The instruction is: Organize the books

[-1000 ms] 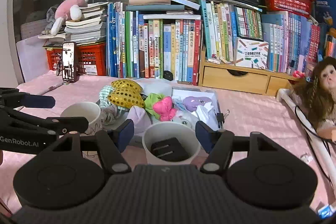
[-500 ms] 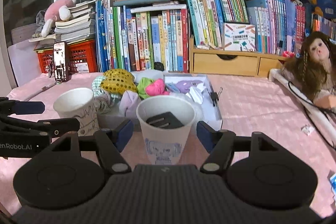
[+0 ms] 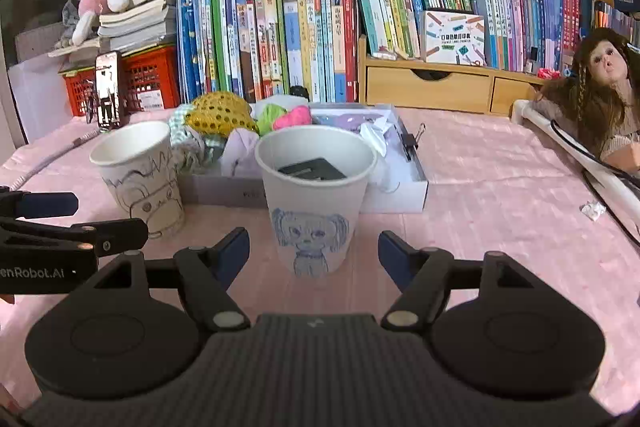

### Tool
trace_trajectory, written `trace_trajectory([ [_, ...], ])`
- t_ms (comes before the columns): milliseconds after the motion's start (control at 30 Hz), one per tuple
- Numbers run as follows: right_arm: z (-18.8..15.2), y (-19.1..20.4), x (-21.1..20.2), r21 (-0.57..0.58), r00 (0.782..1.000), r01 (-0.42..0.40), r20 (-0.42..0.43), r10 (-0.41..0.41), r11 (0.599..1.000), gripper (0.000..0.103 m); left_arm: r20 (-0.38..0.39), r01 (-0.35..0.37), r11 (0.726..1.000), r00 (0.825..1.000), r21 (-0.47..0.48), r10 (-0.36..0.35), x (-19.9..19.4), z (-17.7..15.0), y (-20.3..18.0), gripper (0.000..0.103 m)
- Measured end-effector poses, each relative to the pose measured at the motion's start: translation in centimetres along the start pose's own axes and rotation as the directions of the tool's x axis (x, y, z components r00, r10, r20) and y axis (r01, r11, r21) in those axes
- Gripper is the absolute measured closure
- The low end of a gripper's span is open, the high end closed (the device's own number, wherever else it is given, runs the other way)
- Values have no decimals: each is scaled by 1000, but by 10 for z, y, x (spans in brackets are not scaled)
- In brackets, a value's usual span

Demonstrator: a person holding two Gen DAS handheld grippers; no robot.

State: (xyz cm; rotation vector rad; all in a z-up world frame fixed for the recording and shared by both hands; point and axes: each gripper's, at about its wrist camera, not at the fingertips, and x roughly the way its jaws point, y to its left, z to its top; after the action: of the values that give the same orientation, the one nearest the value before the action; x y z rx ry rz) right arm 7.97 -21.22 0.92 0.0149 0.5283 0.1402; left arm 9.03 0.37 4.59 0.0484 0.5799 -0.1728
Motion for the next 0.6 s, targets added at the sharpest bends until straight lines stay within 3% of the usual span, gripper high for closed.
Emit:
trace_trajectory([
  [600,-21,-4,27,10,996,19,-87,-18,1000,17,-49,-60,998,997,-16,59,32,-19,-2,15],
])
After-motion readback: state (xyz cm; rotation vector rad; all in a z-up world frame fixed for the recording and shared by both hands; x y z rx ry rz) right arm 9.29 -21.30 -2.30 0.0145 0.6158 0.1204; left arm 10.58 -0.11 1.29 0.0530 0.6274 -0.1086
